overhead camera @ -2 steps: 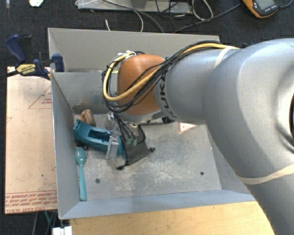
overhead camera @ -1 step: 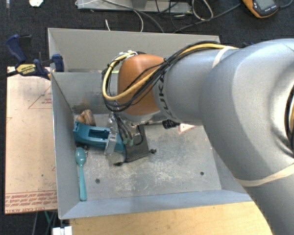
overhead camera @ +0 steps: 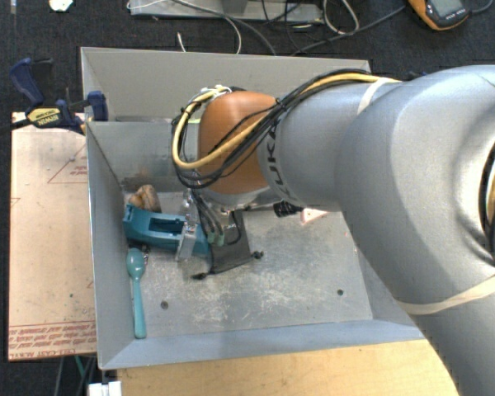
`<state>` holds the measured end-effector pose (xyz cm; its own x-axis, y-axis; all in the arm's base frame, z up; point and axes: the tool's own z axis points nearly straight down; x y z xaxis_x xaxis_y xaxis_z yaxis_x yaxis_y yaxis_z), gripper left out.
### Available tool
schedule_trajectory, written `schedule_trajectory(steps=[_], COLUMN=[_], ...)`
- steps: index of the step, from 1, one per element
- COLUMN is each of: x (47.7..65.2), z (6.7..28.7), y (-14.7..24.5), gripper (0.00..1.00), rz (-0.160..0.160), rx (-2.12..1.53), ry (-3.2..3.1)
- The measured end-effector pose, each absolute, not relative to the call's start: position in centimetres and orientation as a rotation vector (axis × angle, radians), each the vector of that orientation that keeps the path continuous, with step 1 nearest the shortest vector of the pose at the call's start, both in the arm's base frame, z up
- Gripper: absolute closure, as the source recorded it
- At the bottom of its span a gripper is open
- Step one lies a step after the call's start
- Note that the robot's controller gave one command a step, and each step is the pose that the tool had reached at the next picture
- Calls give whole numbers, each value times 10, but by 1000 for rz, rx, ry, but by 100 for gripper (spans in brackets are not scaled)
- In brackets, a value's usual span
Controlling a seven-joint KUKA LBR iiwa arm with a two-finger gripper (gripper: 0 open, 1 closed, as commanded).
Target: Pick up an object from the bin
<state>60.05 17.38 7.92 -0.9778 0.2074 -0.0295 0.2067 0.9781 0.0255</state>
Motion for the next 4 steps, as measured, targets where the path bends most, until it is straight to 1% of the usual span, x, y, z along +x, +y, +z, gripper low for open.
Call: schedule_trajectory(steps=[1,2,3,4], x=[597,599,598,597], z=[103,149,172,173], y=[173,173,173,173], gripper=[100,100,100,100], rz=[28,31,31,29], rx=[325,324,322,323], ry=[3104,3099,3101,3104])
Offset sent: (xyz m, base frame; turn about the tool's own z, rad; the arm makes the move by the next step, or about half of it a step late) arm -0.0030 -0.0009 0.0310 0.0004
